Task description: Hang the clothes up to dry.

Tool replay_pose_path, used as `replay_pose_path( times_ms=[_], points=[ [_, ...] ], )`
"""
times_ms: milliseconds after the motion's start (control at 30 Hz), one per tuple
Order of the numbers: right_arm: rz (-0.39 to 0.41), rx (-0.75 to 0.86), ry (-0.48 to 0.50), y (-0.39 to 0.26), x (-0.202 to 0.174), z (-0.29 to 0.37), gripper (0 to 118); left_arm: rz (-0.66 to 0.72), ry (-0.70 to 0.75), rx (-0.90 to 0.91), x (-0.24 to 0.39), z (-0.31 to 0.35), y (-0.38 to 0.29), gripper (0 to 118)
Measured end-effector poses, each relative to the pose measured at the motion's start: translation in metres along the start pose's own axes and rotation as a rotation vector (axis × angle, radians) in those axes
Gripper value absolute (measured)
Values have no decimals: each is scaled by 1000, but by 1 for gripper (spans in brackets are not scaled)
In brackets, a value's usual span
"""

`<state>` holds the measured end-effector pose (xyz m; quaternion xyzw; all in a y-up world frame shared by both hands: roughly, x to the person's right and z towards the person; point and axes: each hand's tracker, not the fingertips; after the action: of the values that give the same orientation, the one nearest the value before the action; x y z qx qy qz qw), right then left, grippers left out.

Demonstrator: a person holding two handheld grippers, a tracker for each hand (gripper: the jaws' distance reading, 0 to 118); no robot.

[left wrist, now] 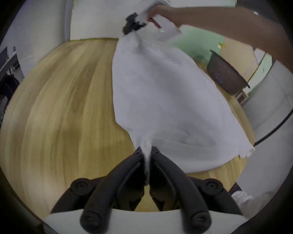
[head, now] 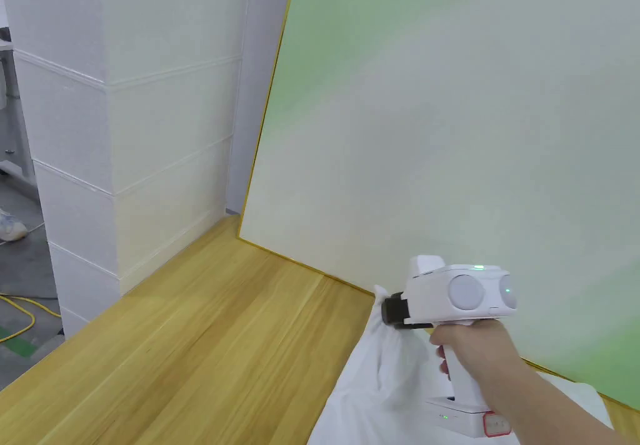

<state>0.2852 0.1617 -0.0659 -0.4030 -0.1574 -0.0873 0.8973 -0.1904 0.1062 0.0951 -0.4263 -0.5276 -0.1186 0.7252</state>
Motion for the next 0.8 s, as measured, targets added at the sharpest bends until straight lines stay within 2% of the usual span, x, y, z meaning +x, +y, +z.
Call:
replay_pose_path(
  times_ms=[67, 300, 367, 433, 567, 600, 733, 800],
  points=[
    [-1, 92, -24, 0, 12, 45, 11, -9, 3, 75, 1, 7, 15, 4],
    [-99, 432, -98, -3, 55, 257, 11, -95, 135, 435, 9, 58, 100, 4],
    [-84, 518, -126, -6, 62, 323, 11, -92, 182, 547, 10, 81, 131, 4],
    [-55, 632, -214, -13, 56, 387, 11, -107, 179, 667, 12, 104, 159, 4],
    [-61, 814, -293, -22, 51, 503, 11, -210, 253, 837, 24, 154, 219, 4],
    [-56, 845, -351, -23, 49, 528, 11, -221, 273, 868, 26, 167, 235, 4],
    [-97, 940, -415, -22, 49, 603, 11, -198, 266, 985, 34, 219, 301, 4],
    [-123, 969, -458, -21, 50, 628, 11, -267, 311, 992, 44, 239, 331, 4]
  ],
)
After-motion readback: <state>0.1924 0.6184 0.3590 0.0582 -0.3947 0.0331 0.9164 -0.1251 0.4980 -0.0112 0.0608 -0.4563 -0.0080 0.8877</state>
